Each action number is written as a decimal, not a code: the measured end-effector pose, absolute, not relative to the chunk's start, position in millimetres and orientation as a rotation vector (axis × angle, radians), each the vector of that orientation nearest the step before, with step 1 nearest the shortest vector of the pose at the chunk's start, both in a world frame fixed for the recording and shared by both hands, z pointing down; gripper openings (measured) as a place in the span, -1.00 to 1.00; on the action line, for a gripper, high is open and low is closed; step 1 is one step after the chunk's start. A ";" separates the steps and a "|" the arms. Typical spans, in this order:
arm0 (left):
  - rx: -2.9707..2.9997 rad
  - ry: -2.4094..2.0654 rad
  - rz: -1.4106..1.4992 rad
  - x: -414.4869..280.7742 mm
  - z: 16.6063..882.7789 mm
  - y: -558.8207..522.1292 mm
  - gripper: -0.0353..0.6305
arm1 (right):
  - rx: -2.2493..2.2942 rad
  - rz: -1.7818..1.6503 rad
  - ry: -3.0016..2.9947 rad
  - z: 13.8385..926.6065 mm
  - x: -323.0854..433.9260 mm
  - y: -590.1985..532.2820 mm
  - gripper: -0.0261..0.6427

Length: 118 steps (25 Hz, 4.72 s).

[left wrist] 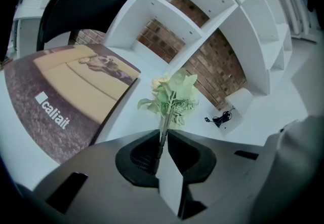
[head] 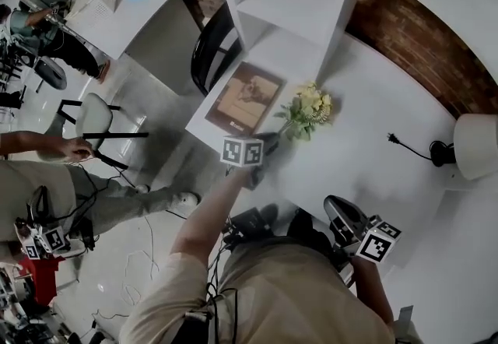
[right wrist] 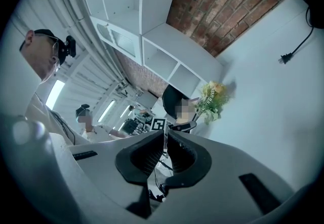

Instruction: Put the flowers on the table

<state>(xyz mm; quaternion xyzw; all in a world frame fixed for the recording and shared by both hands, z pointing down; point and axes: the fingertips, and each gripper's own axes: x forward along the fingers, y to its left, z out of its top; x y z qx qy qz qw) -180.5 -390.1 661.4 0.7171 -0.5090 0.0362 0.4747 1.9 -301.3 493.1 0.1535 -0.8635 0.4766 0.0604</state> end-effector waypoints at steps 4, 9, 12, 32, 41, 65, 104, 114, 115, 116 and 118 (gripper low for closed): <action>1.770 -1.278 0.157 -179.9 662.4 -392.5 -0.51 | 0.453 1.443 -2.619 492.0 0.6 -300.7 -0.82; 1.780 -1.286 0.188 -176.3 659.4 -392.5 -0.28 | 0.454 1.441 -2.630 489.1 3.2 -300.2 -0.82; 1.802 -1.307 0.214 -178.7 653.7 -394.3 -0.14 | 0.458 1.430 -2.645 485.6 3.2 -299.6 -0.82; 1.863 -1.369 0.271 -187.5 640.5 -381.3 -0.05 | 0.428 1.387 -2.660 484.6 0.2 -290.1 -0.82; 1.892 -1.374 0.312 -190.2 650.6 -376.3 -0.05 | 0.442 1.321 -2.689 492.3 0.9 -282.3 -0.82; 1.914 -1.405 0.465 -184.8 662.6 -389.4 -0.76 | 0.605 1.321 -2.673 483.6 32.7 -279.5 -0.82; 2.337 -1.171 -0.219 -178.5 445.3 -263.8 -0.86 | 0.240 1.074 -2.750 444.8 -43.6 -233.3 -0.82; 2.394 -1.135 -0.170 -168.4 442.0 -245.5 -0.86 | 0.193 0.984 -2.763 440.2 -55.9 -218.2 -0.82; 2.398 -1.132 -0.171 -167.8 441.2 -243.4 -0.86 | 0.194 0.978 -2.765 439.8 -56.9 -217.1 -0.82; 2.401 -1.129 -0.171 -167.1 440.6 -241.1 -0.86 | 0.195 0.971 -2.766 439.6 -58.1 -215.7 -0.82; 2.408 -1.122 -0.166 -166.0 440.6 -237.0 -0.86 | 0.196 0.952 -2.768 439.5 -60.8 -211.9 -0.82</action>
